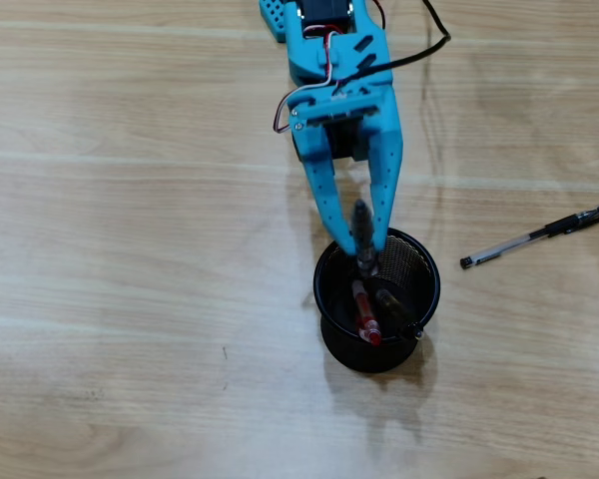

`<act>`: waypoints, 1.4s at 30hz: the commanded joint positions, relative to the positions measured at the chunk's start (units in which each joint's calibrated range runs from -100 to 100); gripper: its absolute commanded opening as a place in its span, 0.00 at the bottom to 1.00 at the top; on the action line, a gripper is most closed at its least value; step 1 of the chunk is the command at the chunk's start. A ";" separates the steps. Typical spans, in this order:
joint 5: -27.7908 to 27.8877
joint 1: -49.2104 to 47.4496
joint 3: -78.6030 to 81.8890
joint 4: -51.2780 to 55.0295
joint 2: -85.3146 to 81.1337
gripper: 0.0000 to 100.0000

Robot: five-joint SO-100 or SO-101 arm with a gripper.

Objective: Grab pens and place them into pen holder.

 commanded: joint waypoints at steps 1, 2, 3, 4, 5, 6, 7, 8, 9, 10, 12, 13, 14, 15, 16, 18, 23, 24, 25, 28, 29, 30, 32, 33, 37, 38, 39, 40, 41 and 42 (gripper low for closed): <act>0.07 -0.02 1.30 -1.14 -0.72 0.02; 0.02 -0.02 1.75 -1.14 -0.81 0.02; -0.03 -0.20 2.47 -1.14 -1.06 0.04; -0.03 -0.48 2.66 -1.23 -1.06 0.05; 0.07 -0.57 2.66 -1.23 -1.15 0.08; 0.23 -0.66 2.66 -1.23 -1.15 0.09; 0.23 -0.75 2.57 -1.23 -1.15 0.11; 0.23 -0.84 2.57 -1.23 -1.15 0.11; 0.23 -1.12 2.38 -1.23 -1.15 0.11; 0.23 -1.30 2.29 -1.23 -1.23 0.11; 0.28 -1.67 2.02 -1.23 -1.23 0.11; 0.28 -1.67 2.02 -1.23 -1.32 0.11; 0.33 -1.76 2.02 -1.05 -1.66 0.11; 0.59 -1.94 2.02 -0.50 -2.42 0.11; 1.38 -2.31 2.11 -0.41 -3.44 0.11; 3.53 -2.49 2.57 -0.32 -5.48 0.11; 9.13 -4.05 2.47 12.62 -12.27 0.02; 10.38 -4.78 2.47 16.17 -13.72 0.02; 11.54 -5.60 2.38 19.54 -15.24 0.02; 14.78 -7.89 2.38 30.11 -19.83 0.02; 16.09 -8.89 2.38 33.58 -21.19 0.02; 17.40 -9.62 2.38 36.77 -22.21 0.02; 19.65 -11.36 2.38 42.41 -23.82 0.02; 20.65 -12.18 2.38 44.87 -24.42 0.02; 22.95 -14.84 0.57 54.44 -23.99 0.02; 24.21 -15.84 -1.51 58.09 -22.63 0.02; 25.04 -16.30 -2.86 59.82 -21.61 0.02; 25.78 -16.57 -4.49 61.37 -20.59 0.02; 26.25 -16.76 -6.12 62.92 -19.32 0.02; 26.67 -17.12 -8.02 64.19 -17.88 0.02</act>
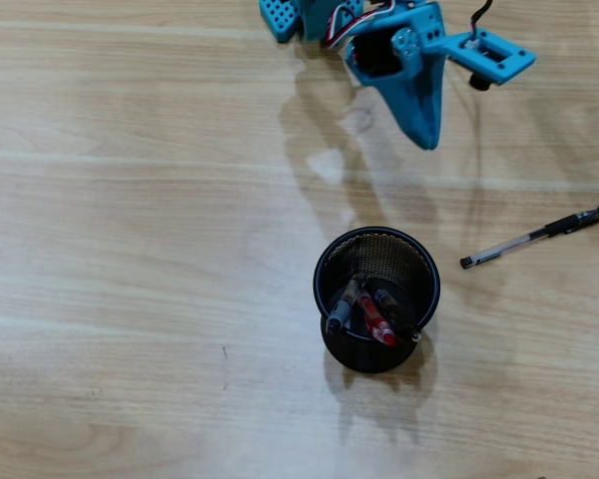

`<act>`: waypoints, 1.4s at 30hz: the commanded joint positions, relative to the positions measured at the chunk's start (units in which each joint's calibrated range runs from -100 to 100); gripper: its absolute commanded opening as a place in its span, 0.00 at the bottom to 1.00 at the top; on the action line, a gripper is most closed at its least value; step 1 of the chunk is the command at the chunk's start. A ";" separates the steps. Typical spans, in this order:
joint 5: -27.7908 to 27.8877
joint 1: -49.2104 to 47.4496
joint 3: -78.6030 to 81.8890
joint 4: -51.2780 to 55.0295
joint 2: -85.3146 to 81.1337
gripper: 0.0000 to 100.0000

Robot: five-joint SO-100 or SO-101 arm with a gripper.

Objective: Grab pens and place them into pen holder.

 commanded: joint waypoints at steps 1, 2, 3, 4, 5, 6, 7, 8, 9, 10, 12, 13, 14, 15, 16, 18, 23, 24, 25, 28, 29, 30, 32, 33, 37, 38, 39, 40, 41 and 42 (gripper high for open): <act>2.43 -1.66 -9.93 6.15 4.04 0.02; 3.06 -2.12 -12.10 6.79 5.83 0.02; 3.79 -2.85 -14.54 7.15 7.69 0.02; 4.37 -3.68 -16.99 7.61 9.82 0.02; 5.00 -5.41 -22.06 8.52 14.40 0.02; 5.15 -6.24 -24.41 9.25 16.95 0.02; 5.31 -7.06 -26.94 10.07 19.41 0.02; 5.63 -8.52 -32.01 11.80 24.68 0.02; 6.15 -9.07 -34.72 12.89 27.48 0.02; 6.83 -9.80 -37.35 13.90 30.20 0.02; 7.98 -11.17 -42.87 15.81 35.38 0.02; 8.40 -11.72 -45.40 16.81 37.84 0.02; 8.66 -12.27 -47.76 17.54 40.22 0.02; 8.77 -12.73 -50.11 18.09 42.34 0.02; 8.77 -13.28 -52.28 18.27 44.55 0.02; 9.50 -14.28 -56.17 17.63 48.29 0.02; 9.66 -16.94 -65.40 18.18 56.87 0.03; 9.50 -17.30 -65.49 18.18 57.55 0.03; 9.39 -17.67 -65.58 18.18 58.06 0.03; 9.24 -19.22 -65.58 17.54 59.84 0.14; 9.19 -19.59 -65.58 17.45 60.18 0.17; 9.19 -19.77 -65.86 17.45 60.60 0.18; 9.13 -20.23 -66.04 17.45 61.45 0.18; 8.66 -20.41 -66.04 17.63 61.88 0.18; 7.30 -20.78 -66.04 18.00 63.58 0.18; 7.30 -20.78 -66.04 17.81 64.00 0.18; 7.25 -21.05 -66.04 17.81 64.43 0.18; 7.20 -21.33 -66.04 17.81 64.85 0.18; 6.99 -21.51 -66.04 17.81 65.27 0.18; 6.41 -21.69 -66.04 18.09 65.70 0.18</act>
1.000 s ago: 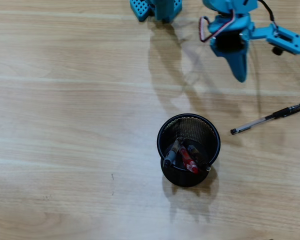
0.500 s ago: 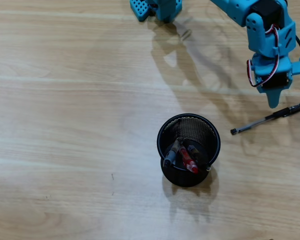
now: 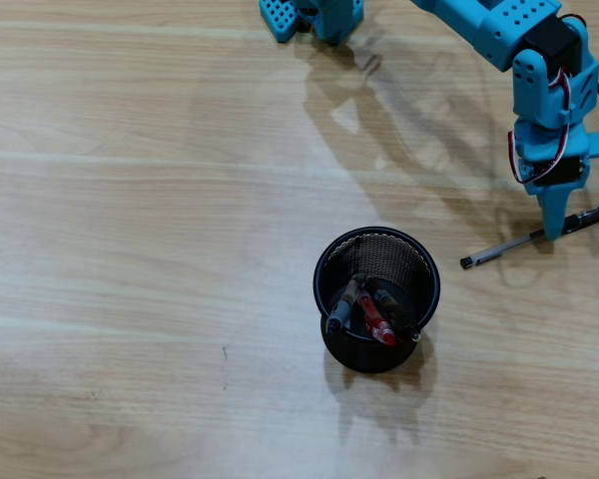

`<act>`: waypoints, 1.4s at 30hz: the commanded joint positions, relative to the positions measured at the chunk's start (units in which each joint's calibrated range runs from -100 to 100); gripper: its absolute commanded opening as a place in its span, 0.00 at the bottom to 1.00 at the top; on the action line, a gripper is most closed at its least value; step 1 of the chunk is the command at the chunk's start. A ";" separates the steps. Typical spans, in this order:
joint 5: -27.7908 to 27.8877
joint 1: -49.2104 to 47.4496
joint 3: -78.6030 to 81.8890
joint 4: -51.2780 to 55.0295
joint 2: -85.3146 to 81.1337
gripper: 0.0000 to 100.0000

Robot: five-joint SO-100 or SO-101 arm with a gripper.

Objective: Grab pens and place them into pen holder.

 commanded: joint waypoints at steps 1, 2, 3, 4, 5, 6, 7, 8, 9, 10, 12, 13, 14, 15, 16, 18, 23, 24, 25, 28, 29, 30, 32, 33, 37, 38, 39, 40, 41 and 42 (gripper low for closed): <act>-1.86 -0.92 -2.32 0.31 0.45 0.18; -2.39 -1.01 -2.23 0.31 1.04 0.18; -2.70 -1.65 -2.23 0.31 1.55 0.18; -2.96 -2.10 -2.50 0.31 2.06 0.18; -3.23 -2.74 -2.59 0.31 2.83 0.18; -3.75 -2.93 -2.50 0.31 3.08 0.18; -4.22 -3.38 -2.41 0.31 3.34 0.17; -4.59 -3.57 -2.32 0.31 3.51 0.15; -4.74 -3.66 -2.32 0.31 3.59 0.14; -4.90 -3.66 -2.32 0.31 3.59 0.14; -5.16 -3.75 -2.14 0.31 3.59 0.13; -5.16 -3.75 -2.14 0.31 3.59 0.13; -5.22 -3.75 -2.05 0.31 3.59 0.12; -5.74 -3.75 -2.05 0.40 3.59 0.07; -6.05 -3.75 -2.05 0.40 3.59 0.04; -6.16 -3.84 -2.05 0.40 3.59 0.02; -6.00 -4.02 -2.32 0.40 2.91 0.02; -6.05 -4.02 -2.41 0.40 2.83 0.02; -6.05 -4.02 -2.50 0.40 2.74 0.02; -6.11 -3.93 -2.87 0.40 2.06 0.02; -6.11 -3.93 -3.05 0.40 1.30 0.02; -6.11 -3.84 -3.14 0.49 0.36 0.02; -6.11 -3.48 -3.14 0.49 -2.01 0.02; -6.11 -3.29 -3.14 0.49 -3.63 0.02; -6.11 -1.83 -2.14 2.04 -10.51 0.02; -6.11 -1.28 -1.78 3.32 -12.21 0.02; -6.11 -0.64 -1.60 4.41 -13.82 0.02; -6.11 0.18 -1.24 5.23 -15.60 0.02; -6.05 1.00 -0.69 5.69 -17.22 0.02; -5.95 1.65 0.12 5.96 -19.00 0.02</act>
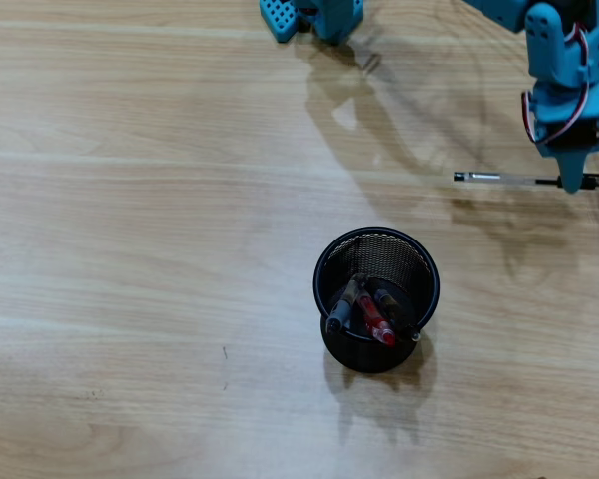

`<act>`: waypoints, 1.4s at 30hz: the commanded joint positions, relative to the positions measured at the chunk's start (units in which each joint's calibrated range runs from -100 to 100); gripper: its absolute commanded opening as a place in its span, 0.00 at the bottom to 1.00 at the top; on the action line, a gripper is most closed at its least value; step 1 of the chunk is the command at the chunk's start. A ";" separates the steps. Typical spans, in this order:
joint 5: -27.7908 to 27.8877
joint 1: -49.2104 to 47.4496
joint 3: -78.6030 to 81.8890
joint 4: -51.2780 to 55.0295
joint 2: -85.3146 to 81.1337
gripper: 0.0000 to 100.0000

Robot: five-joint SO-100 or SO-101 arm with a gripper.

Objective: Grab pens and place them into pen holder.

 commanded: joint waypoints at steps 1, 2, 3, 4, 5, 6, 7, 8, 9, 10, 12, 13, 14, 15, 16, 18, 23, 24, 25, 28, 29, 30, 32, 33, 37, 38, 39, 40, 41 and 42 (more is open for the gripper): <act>0.03 5.01 3.01 1.82 -13.22 0.02; 0.03 5.74 4.64 1.73 -15.17 0.02; -0.12 6.56 6.45 1.73 -17.30 0.02; -0.18 7.39 8.44 1.73 -19.42 0.02; -0.18 8.21 10.61 1.46 -21.63 0.02; -0.18 9.95 15.22 1.00 -26.13 0.02; -0.23 10.77 17.67 0.91 -28.51 0.02; -0.23 11.59 20.11 0.91 -30.89 0.02; -0.23 13.42 25.09 0.91 -35.47 0.02; -0.23 14.34 27.62 0.91 -37.51 0.02; -0.23 15.98 32.51 0.91 -41.93 0.02; -0.28 16.90 34.59 0.73 -44.22 0.02; -0.33 17.81 36.40 0.73 -46.34 0.02; -0.59 18.73 38.12 0.27 -48.38 0.02; -1.12 19.64 39.84 -0.91 -50.25 0.02; -1.80 21.93 44.64 -5.83 -55.43 0.02; -5.99 24.58 50.07 -18.59 -60.35 0.02; -6.88 25.04 50.52 -21.69 -60.69 0.02; -7.71 25.40 50.79 -24.88 -60.95 0.02; -10.75 26.23 50.97 -33.35 -60.78 0.02; -11.69 26.32 50.97 -35.99 -60.69 0.02; -12.64 26.78 50.97 -38.63 -60.27 0.02; -14.31 27.51 50.70 -44.19 -57.98 0.02; -15.25 27.69 50.79 -47.29 -56.53 0.02; -18.66 27.78 50.88 -61.23 -49.99 0.02; -19.13 27.78 50.88 -64.51 -48.21 0.02; -19.55 27.87 50.79 -67.70 -46.43 0.02; -19.97 28.33 50.70 -70.52 -44.64 0.02; -20.23 28.88 50.52 -73.17 -42.86 0.02; -20.33 29.24 50.43 -75.35 -41.25 0.02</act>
